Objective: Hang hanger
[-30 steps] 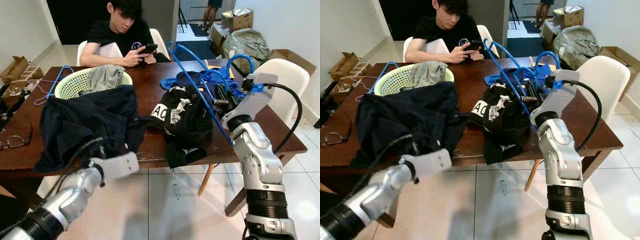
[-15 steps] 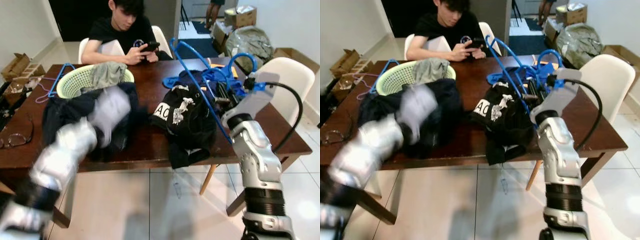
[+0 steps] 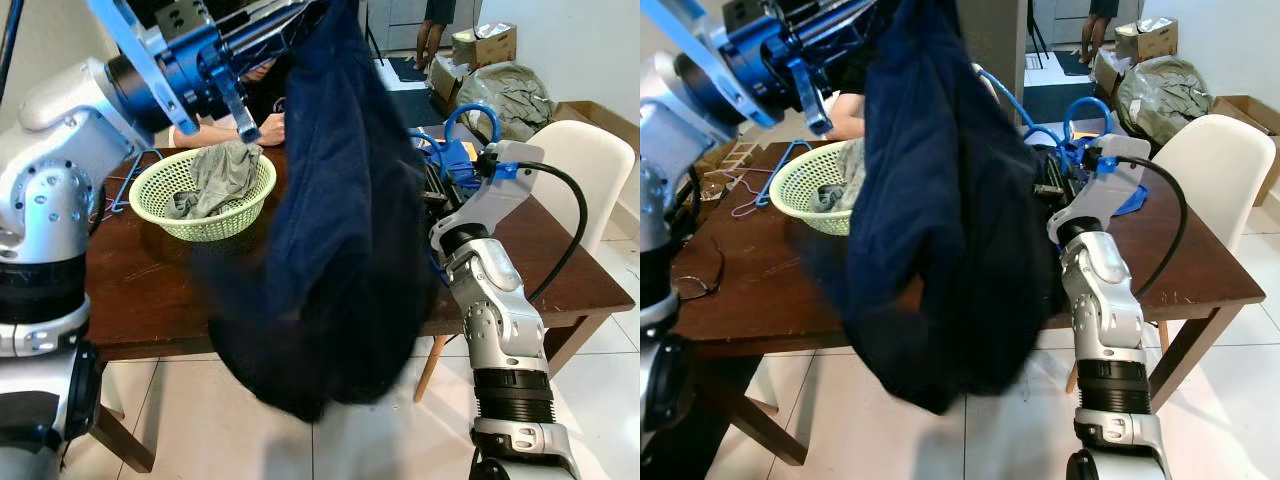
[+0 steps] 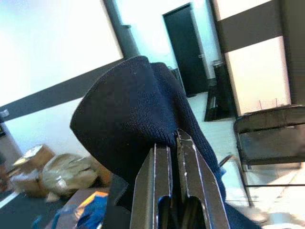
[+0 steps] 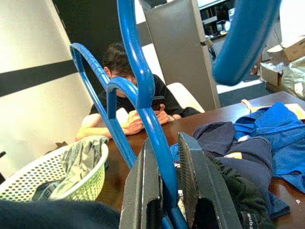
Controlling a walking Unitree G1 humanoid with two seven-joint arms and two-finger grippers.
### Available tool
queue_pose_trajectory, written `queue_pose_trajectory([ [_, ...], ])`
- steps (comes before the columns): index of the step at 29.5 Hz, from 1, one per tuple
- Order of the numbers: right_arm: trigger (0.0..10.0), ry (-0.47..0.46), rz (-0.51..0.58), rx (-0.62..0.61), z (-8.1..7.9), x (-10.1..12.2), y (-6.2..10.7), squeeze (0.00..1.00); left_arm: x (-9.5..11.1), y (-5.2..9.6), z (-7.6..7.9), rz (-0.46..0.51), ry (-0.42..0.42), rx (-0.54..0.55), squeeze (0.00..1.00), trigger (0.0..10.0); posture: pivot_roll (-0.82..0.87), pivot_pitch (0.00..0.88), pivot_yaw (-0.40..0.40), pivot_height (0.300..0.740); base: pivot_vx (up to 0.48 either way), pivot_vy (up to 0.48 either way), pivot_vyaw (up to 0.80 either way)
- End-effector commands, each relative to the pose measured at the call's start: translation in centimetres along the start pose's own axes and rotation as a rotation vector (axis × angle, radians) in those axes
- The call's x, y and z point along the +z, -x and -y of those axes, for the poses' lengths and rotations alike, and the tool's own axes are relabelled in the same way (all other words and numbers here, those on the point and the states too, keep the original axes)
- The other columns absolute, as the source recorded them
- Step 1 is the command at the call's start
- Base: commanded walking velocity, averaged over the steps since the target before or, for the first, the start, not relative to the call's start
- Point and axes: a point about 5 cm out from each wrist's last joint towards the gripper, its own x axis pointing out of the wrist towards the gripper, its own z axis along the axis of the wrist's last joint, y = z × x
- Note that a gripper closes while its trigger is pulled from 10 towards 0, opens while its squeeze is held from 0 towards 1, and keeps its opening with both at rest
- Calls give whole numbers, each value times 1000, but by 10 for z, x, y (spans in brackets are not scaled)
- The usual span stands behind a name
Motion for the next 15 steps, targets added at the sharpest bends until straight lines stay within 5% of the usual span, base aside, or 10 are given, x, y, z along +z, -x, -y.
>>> queue_pose_trajectory([
  [1, 10000, -16, 22, 4, -3, 2, -3, 0, 26, 1, -4, 52, -31, -30, 0, 0, 58, 0, 76, 740, 0, 0, 0],
  [3, 10000, -20, 27, 0, -3, 1, -3, 0, 43, -3, -3, 73, -14, -98, 0, 0, 58, 0, 76, 740, 0, 0, 0],
  [8, 10000, -23, 30, -1, -3, 1, -4, 0, 43, -1, 1, 33, -1, -137, 0, 0, 61, 0, 78, 740, 0, 0, 0],
  [15, 10000, -21, 29, 2, -2, 1, -4, 0, 29, 5, -10, -66, -44, -18, 0, 0, 57, 0, 71, 740, 0, 0, 0],
])
